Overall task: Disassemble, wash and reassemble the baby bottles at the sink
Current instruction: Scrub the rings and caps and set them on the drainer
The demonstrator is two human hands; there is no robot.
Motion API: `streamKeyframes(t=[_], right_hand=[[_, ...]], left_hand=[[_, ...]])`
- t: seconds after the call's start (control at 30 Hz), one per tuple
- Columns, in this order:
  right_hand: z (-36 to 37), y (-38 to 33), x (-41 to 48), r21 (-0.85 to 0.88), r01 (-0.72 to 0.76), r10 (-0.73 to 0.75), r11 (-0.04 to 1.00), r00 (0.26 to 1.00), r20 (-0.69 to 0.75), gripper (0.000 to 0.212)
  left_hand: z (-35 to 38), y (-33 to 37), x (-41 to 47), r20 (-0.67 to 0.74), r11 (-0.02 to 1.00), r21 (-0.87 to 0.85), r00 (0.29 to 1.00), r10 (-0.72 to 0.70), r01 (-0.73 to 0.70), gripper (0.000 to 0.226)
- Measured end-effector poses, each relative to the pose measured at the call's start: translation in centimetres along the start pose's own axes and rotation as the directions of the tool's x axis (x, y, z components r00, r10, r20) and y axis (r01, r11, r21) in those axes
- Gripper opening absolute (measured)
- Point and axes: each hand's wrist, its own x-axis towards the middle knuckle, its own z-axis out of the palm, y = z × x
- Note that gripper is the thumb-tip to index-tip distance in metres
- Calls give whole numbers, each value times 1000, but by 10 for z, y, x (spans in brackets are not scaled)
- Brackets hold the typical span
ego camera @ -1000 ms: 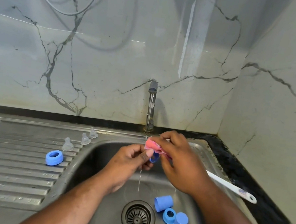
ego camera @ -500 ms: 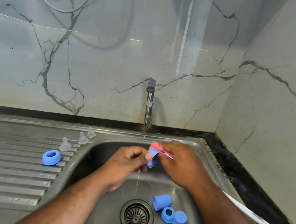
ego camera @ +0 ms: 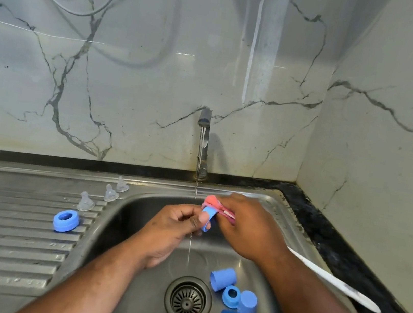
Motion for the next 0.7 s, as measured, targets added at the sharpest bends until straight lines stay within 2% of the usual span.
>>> streamKeyframes(t=[0.1, 0.17, 0.27, 0.37, 0.47, 0.6, 0.63, 0.7], right_hand=[[-2, -5, -1, -92, 64, -70, 994, 996, -62, 32], [0, -6, -1, -133, 82, -91, 988, 994, -61, 33], [3, -5, 0, -67, -2, 1, 998, 1000, -12, 28], [2, 1, 3, 71, -128, 126, 989, 991, 36, 26], [1, 3, 2, 3, -66, 66, 998, 998, 2, 33], [-2, -5, -2, -159, 94, -112, 983, 988, -103, 34], [-1, -8, -2, -160, 109, -130, 981, 984, -124, 34], [1, -8, 0, -38, 55, -60, 998, 991, -120, 30]], left_hand=[[2, 2, 0, -19, 996, 7, 996, -93, 93, 33], [3, 3, 0, -51, 992, 50, 992, -116, 118, 32], [1, 2, 0, -70, 991, 108, 995, -73, 80, 23], [-4, -1, -1, -11, 982, 189, 1000, -10, 11, 25], [-3, -1, 0, 8, 983, 182, 999, -38, 36, 33], [4, 2, 0, -78, 989, 60, 988, -131, 135, 37], [3, 1, 0, -83, 991, 69, 990, -111, 117, 36], [2, 3, -1, -62, 993, 114, 998, -13, 20, 29]])
